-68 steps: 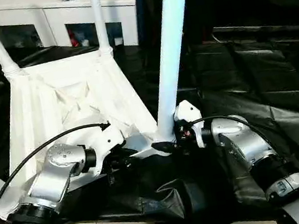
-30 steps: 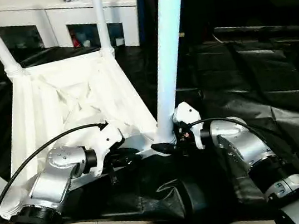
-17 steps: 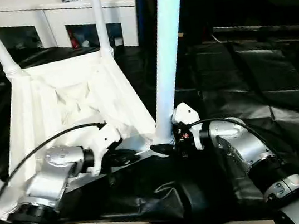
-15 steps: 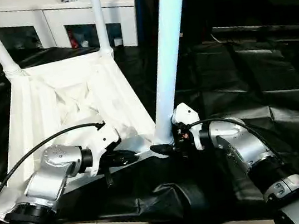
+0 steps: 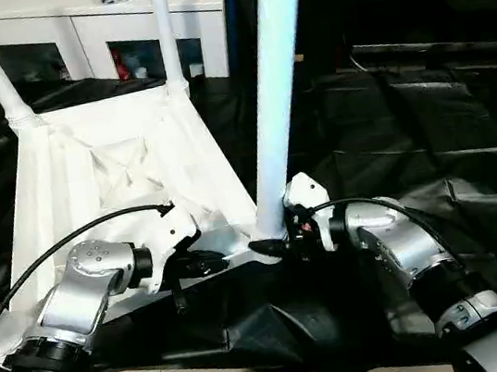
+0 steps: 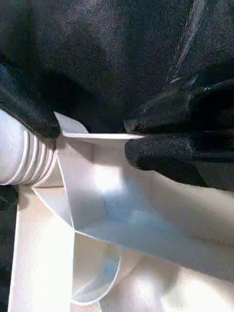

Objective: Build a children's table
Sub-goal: Rotate leg to tighten

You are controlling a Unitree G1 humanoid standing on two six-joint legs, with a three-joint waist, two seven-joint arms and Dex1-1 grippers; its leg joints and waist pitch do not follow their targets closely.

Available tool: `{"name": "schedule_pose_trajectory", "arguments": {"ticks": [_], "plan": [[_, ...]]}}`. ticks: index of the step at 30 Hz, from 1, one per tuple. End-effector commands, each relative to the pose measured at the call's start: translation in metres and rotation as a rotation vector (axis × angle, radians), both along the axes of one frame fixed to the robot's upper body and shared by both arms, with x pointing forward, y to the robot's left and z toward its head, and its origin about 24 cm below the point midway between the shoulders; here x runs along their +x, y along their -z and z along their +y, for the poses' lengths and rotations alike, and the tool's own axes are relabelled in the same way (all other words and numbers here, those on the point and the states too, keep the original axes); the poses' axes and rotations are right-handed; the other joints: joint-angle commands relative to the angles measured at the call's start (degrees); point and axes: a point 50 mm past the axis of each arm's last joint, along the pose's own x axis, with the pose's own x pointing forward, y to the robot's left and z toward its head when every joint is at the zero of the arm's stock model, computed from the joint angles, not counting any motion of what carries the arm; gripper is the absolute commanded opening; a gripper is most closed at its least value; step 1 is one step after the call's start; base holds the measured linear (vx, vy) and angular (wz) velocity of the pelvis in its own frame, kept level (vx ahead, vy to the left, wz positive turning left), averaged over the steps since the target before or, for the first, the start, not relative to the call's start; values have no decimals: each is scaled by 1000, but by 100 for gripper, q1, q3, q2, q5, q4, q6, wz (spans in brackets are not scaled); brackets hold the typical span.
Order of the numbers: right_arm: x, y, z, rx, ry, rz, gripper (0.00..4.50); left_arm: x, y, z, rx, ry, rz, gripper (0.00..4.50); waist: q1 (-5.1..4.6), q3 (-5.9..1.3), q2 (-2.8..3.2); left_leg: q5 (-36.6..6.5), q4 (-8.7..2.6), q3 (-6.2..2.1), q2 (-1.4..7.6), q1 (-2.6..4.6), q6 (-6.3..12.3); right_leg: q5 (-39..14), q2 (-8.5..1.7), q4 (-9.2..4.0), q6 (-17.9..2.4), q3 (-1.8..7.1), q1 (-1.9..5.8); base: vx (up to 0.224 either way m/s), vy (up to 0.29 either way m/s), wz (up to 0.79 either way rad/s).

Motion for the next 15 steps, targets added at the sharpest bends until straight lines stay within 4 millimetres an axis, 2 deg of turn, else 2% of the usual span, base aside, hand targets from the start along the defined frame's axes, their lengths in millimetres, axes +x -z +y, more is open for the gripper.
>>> {"name": "schedule_pose_trajectory", "arguments": {"ticks": [1,2,8,9,10,11,13,14,15], "plan": [[0,0,-1,11,12,9,281,-6,11,6,39,-18,58,0,20,-348,100,-1284,-373,-33,151,26,29,-1185,-394,-407,-1087,333,304,0,0,0],[0,0,-1,14,13,10,277,-6,11,6,39,-17,58,0,20,-351,77,-1258,-371,-33,150,20,34,-1165,-394,-402,-1085,333,310,0,0,0],[-3,3,4,12,7,12,273,-6,12,7,38,-36,48,0,24,-339,88,-1336,-379,-37,152,24,23,-1368,-400,-424,-1027,333,297,0,0,0],[-3,4,5,11,12,12,272,-5,12,7,38,-41,48,0,19,-342,115,-1336,-380,-39,153,24,8,-1328,-396,-424,-1034,333,296,0,0,0],[-2,4,5,11,19,11,272,-5,12,6,37,-46,46,0,15,-337,106,-1369,-383,-40,150,20,2,-1353,-392,-427,-1030,331,299,0,0,0],[0,7,8,6,102,0,272,-1,15,2,34,-100,27,0,7,-334,127,-1380,-387,-38,155,24,-20,-1366,-399,-421,-1039,339,280,0,0,0],[4,13,14,4,244,0,272,8,18,-9,29,-202,-13,0,7,-321,111,-1478,-396,-42,150,33,-90,-1588,-400,-450,-986,333,282,0,0,0],[5,16,16,2,289,4,272,12,19,-13,24,-239,-23,0,2,-311,117,-1613,-397,-43,141,62,-168,-1970,-405,-505,-876,330,256,0,0,0],[5,18,20,3,337,1,272,15,20,-20,18,-272,-36,0,6,-312,111,-1647,-397,-47,145,81,-184,-2048,-410,-516,-850,331,247,0,0,0]]}}
